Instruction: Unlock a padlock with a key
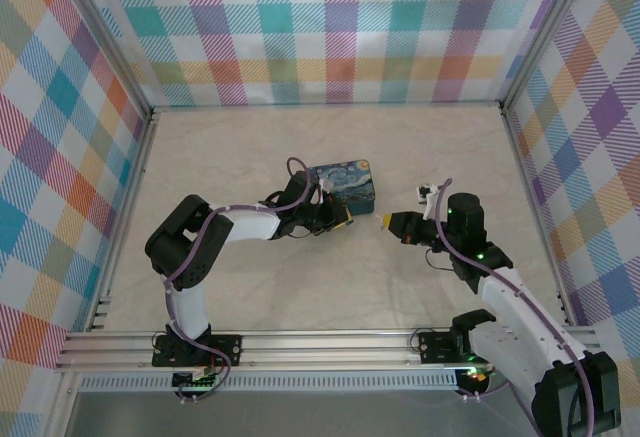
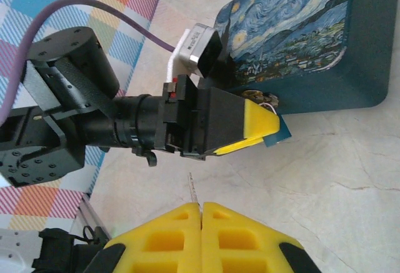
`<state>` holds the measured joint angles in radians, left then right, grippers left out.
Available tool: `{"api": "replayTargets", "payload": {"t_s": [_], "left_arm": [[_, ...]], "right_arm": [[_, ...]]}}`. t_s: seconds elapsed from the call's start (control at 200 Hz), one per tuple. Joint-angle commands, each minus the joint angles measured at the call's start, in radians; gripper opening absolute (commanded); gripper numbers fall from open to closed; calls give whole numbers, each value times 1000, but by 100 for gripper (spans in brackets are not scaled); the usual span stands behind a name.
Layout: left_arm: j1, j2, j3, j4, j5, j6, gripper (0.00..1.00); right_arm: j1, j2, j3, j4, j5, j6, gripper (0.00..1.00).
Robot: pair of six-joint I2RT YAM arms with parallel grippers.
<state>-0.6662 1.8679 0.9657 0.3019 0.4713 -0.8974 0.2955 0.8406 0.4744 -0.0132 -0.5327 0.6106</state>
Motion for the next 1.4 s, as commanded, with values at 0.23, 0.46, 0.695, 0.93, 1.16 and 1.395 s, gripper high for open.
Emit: {"api": "replayTargets", "payload": {"t_s": [0.23,0.46,0.695,0.93,1.16,1.395], "left_arm": [[-10,-53,74,-108,43,-18,5],[-9,-61,142,-214,40,-1,5],[-6,-57,160,-196,53,-32,5],[-6,-61,128,-147,52,-62,5],[-6,-64,105,-122,49,-72,5],[-6,-64,103,-121,48,-71,5]], "right_arm": [[8,12,-80,132,-10,71,0],[37,21,-138,197,28,107,0],[71,17,-164,241,75,150,0],[82,40,-134,258,83,189,0],[82,101,-73,265,107,261,0],[75,183,17,220,161,331,0]]}}
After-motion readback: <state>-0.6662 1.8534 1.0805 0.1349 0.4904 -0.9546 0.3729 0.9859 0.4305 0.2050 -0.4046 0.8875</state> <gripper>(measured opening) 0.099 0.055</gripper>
